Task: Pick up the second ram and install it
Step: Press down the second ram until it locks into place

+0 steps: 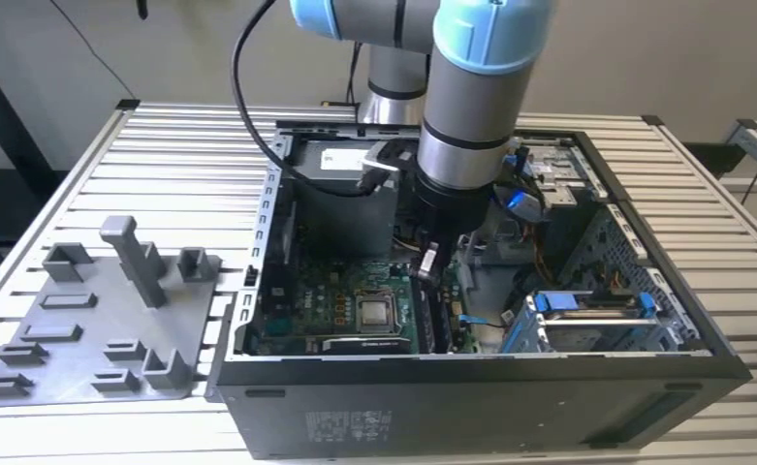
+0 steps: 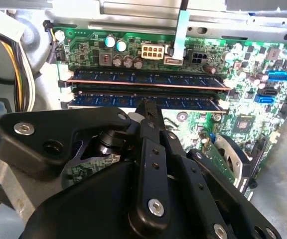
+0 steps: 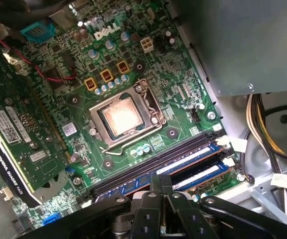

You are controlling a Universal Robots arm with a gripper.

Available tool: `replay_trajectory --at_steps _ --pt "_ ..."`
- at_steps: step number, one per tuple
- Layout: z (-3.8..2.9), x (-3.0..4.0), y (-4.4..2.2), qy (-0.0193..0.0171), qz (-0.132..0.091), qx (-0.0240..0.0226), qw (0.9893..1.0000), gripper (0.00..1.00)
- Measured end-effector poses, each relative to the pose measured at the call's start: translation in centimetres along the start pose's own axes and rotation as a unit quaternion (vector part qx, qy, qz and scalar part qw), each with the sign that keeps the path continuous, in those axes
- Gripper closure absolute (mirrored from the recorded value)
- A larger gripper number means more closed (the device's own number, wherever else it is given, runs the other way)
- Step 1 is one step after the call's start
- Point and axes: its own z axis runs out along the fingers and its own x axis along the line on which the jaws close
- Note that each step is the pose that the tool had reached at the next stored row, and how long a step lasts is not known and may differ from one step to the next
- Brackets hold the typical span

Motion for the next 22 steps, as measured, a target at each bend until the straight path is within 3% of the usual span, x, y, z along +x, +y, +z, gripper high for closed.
replay_trajectory --at_steps 3,7,15,17,18,22 --pt "0.16 0.02 0.05 -0.0047 -0.018 -0.0019 0.9998 0.89" --pt "0.43 0.19 0.39 -0.0051 -0.03 -0.0019 0.9995 0.89" --pt "1.72 0.21 0.46 -0.0046 -0.052 -0.0016 0.9987 0.89" --pt "1.38 0.16 0.46 -0.0051 -0.052 -0.0018 0.9986 0.89" --pt "1.08 0.13 0.47 -0.0072 -0.052 -0.0021 0.9986 0.89" --pt "-0.84 0.23 0.42 -0.0058 -0.052 -0.0018 0.9986 0.89"
